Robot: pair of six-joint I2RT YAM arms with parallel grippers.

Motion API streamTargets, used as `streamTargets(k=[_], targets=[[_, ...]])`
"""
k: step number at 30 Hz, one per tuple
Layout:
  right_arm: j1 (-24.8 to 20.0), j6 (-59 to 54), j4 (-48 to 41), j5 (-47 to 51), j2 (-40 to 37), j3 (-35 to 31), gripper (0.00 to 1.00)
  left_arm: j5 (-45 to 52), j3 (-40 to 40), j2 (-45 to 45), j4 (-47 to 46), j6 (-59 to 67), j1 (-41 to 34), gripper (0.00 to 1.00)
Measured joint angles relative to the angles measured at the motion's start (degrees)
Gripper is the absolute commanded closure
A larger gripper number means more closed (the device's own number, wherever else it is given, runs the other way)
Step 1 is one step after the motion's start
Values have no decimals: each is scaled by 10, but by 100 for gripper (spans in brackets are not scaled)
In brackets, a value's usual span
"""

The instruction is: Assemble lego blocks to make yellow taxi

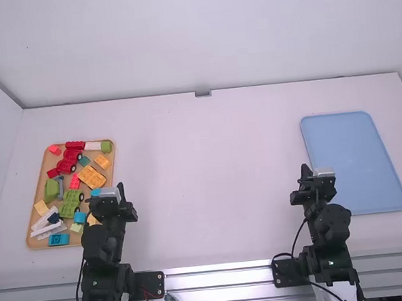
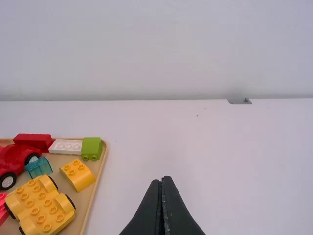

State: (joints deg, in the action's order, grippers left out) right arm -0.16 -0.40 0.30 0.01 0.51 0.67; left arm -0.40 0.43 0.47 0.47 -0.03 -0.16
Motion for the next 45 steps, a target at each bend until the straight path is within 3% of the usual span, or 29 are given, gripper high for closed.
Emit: streamTargets(k=[8, 18, 26, 45], targets=[[0, 0, 1, -3, 3, 0, 97, -2, 0, 4, 0, 0, 0, 97], [4, -2, 3, 0, 61, 21, 86, -17, 43, 68, -30, -9, -1, 86], [18, -15, 29, 1, 145, 74, 74, -38, 139, 167, -80, -42, 5, 74], [44, -49, 103, 5, 427, 237, 36, -68, 435, 507, -232, -158, 71, 36]])
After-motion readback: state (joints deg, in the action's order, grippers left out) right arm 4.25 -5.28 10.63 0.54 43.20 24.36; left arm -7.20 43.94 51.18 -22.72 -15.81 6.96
